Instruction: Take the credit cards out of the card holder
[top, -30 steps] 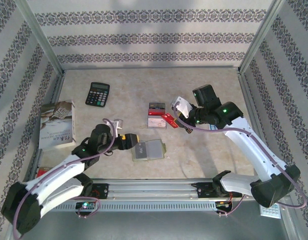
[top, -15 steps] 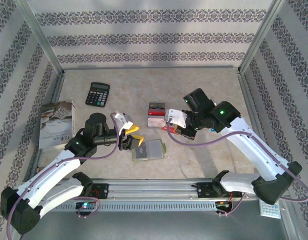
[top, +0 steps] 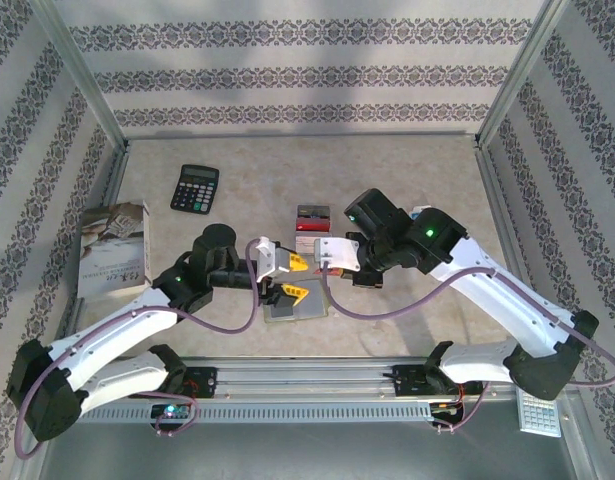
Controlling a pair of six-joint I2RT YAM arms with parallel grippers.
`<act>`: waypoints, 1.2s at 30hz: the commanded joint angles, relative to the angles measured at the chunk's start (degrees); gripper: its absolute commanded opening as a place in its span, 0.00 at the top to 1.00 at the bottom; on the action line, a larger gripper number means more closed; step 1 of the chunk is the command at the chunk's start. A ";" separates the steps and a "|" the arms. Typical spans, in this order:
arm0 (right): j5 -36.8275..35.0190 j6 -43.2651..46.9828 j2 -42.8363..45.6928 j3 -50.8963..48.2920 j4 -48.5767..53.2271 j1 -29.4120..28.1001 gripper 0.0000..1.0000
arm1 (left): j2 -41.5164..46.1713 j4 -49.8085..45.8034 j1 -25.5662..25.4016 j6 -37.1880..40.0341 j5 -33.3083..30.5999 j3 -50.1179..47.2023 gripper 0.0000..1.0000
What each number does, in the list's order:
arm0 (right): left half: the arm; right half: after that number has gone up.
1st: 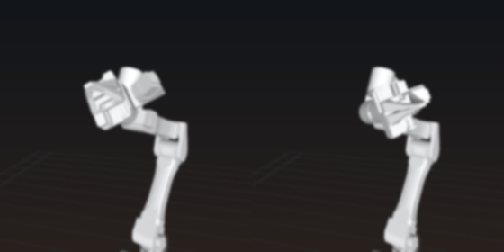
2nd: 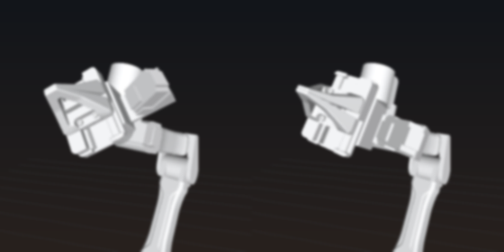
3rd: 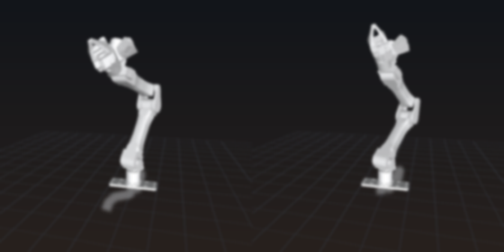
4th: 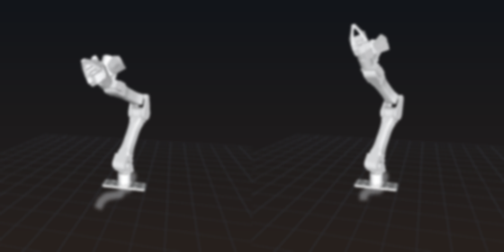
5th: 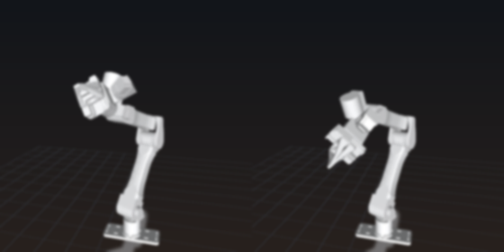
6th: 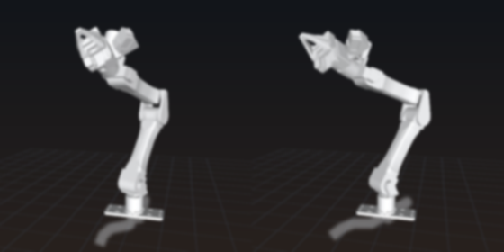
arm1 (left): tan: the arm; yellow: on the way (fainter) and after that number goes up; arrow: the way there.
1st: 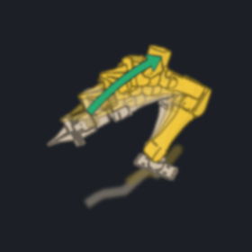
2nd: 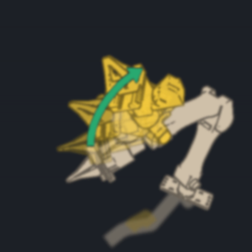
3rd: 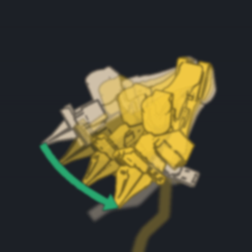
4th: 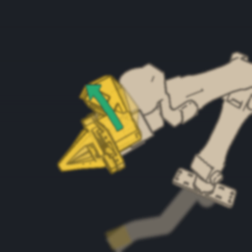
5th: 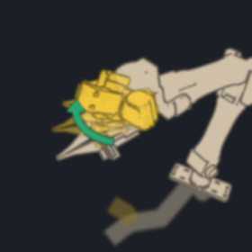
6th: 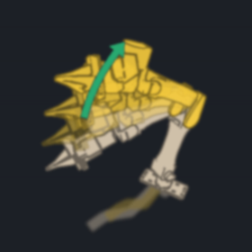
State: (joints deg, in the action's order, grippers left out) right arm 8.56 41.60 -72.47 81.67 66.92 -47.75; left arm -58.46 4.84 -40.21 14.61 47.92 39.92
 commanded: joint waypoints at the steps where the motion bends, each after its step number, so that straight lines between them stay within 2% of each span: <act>1: 0.63 0.66 -0.64 2.07 0.54 -1.11 1.00 | -1.16 4.40 -1.65 3.49 -0.72 2.09 0.46; 5: 2.28 0.20 -1.34 2.79 0.26 -1.85 1.00 | -3.19 6.85 -2.41 3.43 -1.61 2.01 0.51; 8: 2.77 -0.25 -1.50 2.79 -0.04 -2.00 1.00 | -4.40 7.94 -2.70 3.24 -2.00 2.07 0.59; 15: 4.31 -1.39 -1.54 2.53 -0.12 -1.93 1.00 | -5.07 9.21 -3.11 3.15 -4.75 2.10 0.98; 16: 5.02 -1.52 -1.33 2.53 -0.14 -1.69 1.00 | -5.06 9.46 -3.12 3.11 -4.98 1.99 1.00; 18: 7.32 -1.91 -0.78 2.49 -0.38 -0.39 0.98 | -4.74 10.59 -3.21 2.66 -5.45 1.31 1.00; 20: 10.03 -2.12 0.00 2.38 -0.56 1.40 0.91 | -4.23 12.90 -3.28 1.73 -5.71 0.21 1.00; 24: 12.36 -2.53 1.48 2.02 -0.98 3.33 0.68 | -3.08 18.14 -3.30 -0.45 -6.78 -2.48 1.00; 27: 12.89 -3.03 1.51 1.81 -1.35 3.27 0.60 | -2.78 20.76 -3.30 -1.89 -6.90 -3.52 1.00; 32: 12.80 -3.42 0.77 1.74 -1.95 3.01 0.62 | -3.02 22.34 -3.30 -2.71 -6.70 -4.06 1.00; 36: 11.43 -3.37 0.22 1.90 -2.22 2.81 0.73 | -2.97 22.60 -3.30 -2.78 -6.75 -4.19 1.00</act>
State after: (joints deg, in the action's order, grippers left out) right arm 19.59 38.68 -71.75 82.78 65.34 -44.77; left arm -62.13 23.59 -42.76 12.97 41.30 36.34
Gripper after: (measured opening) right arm 0.286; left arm 0.065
